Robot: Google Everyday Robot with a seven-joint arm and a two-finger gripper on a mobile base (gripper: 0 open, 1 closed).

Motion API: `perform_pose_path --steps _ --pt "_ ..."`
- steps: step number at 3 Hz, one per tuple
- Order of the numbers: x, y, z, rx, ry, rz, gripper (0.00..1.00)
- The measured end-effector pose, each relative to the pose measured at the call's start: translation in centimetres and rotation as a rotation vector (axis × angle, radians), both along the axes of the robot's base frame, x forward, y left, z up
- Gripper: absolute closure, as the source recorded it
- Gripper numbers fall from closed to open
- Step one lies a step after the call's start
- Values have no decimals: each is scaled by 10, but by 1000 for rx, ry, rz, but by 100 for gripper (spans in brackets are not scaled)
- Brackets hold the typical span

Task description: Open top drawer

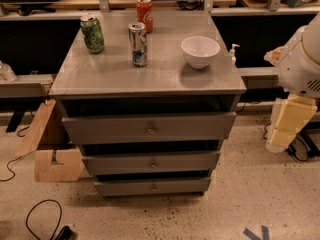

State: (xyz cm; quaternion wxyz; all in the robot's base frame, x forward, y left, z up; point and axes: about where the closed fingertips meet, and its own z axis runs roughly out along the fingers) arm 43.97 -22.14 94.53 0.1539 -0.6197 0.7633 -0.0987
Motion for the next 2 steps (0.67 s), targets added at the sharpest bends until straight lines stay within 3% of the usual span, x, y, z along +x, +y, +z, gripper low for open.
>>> perform_pose_path --steps 1,2 --pt "0 0 0 0 0 0 0" --pt "5 8 -13 4 6 38 0"
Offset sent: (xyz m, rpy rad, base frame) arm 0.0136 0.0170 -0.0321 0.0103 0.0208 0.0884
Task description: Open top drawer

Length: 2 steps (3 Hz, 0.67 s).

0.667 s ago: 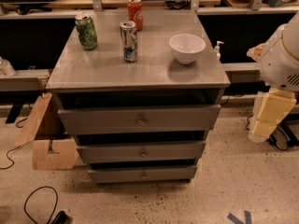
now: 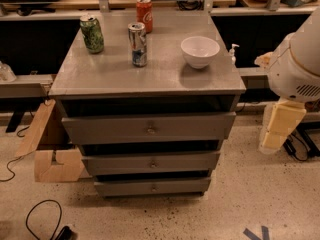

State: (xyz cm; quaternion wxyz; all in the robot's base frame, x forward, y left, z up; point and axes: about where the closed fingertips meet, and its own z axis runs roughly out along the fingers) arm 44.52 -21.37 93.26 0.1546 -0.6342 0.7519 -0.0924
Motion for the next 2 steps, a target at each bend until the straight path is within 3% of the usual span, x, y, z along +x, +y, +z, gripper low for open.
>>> perform_pose_path --steps 1,2 --pt "10 15 -22 2 -4 94 0" --pt "24 35 -51 -27 -28 257 0"
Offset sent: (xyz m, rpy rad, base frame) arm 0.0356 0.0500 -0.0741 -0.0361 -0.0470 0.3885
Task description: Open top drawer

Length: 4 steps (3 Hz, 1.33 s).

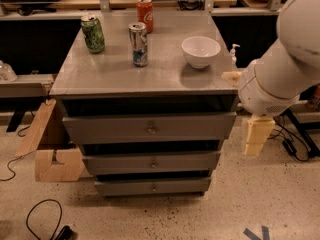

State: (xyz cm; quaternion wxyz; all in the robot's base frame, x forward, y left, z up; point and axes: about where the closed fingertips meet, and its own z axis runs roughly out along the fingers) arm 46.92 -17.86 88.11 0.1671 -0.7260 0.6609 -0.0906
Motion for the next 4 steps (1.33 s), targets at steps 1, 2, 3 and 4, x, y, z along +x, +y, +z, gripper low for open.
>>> perform_pose_path --steps 1,2,3,4 --pt "8 7 -21 -43 -13 90 0" --pt "16 4 -59 -73 -17 102 0" --pt "16 4 -59 -73 -17 102 0" --pt "27 8 -80 -78 3 87 0"
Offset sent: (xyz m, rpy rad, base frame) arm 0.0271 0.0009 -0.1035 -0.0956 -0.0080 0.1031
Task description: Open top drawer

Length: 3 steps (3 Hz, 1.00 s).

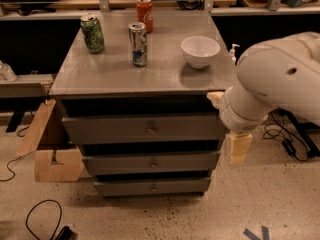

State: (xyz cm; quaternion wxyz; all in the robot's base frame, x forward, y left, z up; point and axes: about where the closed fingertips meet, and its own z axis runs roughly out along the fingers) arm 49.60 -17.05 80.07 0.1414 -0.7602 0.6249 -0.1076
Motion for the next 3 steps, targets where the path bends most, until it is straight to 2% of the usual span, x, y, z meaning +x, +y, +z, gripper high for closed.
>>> perform_pose_path --steps 2,3 --pt "18 -3 -49 -20 50 -32 0" --pt "31 0 -67 -22 60 -25 0"
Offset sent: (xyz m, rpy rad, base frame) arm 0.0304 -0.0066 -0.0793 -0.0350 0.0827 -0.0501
